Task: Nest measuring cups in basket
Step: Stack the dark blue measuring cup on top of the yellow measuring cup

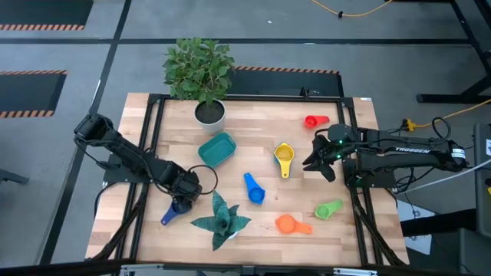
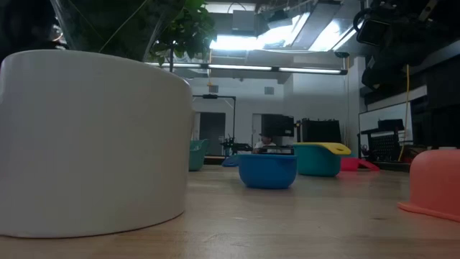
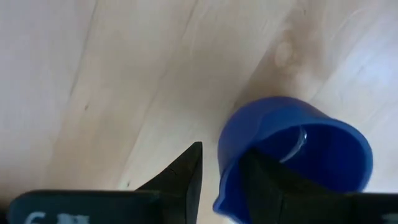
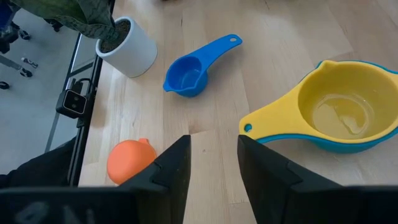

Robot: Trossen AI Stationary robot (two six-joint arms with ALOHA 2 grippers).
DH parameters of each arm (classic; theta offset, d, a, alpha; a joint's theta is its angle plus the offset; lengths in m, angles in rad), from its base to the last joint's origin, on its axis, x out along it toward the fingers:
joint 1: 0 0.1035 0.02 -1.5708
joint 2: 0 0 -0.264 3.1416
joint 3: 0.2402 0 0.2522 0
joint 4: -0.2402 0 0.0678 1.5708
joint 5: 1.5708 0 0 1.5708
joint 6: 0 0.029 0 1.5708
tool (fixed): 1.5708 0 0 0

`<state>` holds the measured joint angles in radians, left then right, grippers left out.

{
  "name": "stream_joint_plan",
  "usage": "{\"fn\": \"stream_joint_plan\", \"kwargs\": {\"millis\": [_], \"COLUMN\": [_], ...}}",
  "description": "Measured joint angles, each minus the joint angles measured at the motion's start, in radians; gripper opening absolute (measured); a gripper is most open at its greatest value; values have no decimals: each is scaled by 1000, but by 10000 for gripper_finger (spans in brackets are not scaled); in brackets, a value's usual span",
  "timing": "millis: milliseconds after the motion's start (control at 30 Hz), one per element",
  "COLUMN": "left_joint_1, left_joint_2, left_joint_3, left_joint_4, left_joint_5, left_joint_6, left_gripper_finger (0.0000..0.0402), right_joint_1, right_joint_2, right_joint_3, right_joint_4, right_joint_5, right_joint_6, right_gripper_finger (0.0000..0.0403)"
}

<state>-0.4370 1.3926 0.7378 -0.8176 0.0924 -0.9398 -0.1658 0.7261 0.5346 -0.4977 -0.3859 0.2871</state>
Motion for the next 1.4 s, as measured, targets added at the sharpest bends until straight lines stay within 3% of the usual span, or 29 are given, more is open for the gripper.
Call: {"fn": "stream_joint_plan", "kwargs": {"millis": [333, 567, 700, 933, 1200, 1400], "left_joint_1": [18, 46, 65, 131, 216, 279], "left_joint_2": [0, 0, 0, 0, 0, 0], "left_joint_3": [-19, -19, -19, -2, 126, 226], "left_joint_4": [50, 67, 83, 149, 156, 166], "left_joint_5": [4, -12, -30, -164, -383, -551], "left_joint_6": [-183, -183, -183, -182, -121, -85], "left_gripper_finger": [89, 14, 12, 6, 5, 4], "right_joint_1": [0, 0, 0, 0, 0, 0], "right_joint_2": [0, 0, 0, 0, 0, 18], "right_joint_3": [0, 0, 0, 0, -1, -1], "right_joint_4": [0, 0, 0, 50, 170, 330], "right_joint_5": [0, 0, 0, 18, 225, 307], "right_joint_6": [-4, -11, -37, -33, -27, 24], "right_gripper_finger": [136, 136, 136, 136, 136, 136]}}
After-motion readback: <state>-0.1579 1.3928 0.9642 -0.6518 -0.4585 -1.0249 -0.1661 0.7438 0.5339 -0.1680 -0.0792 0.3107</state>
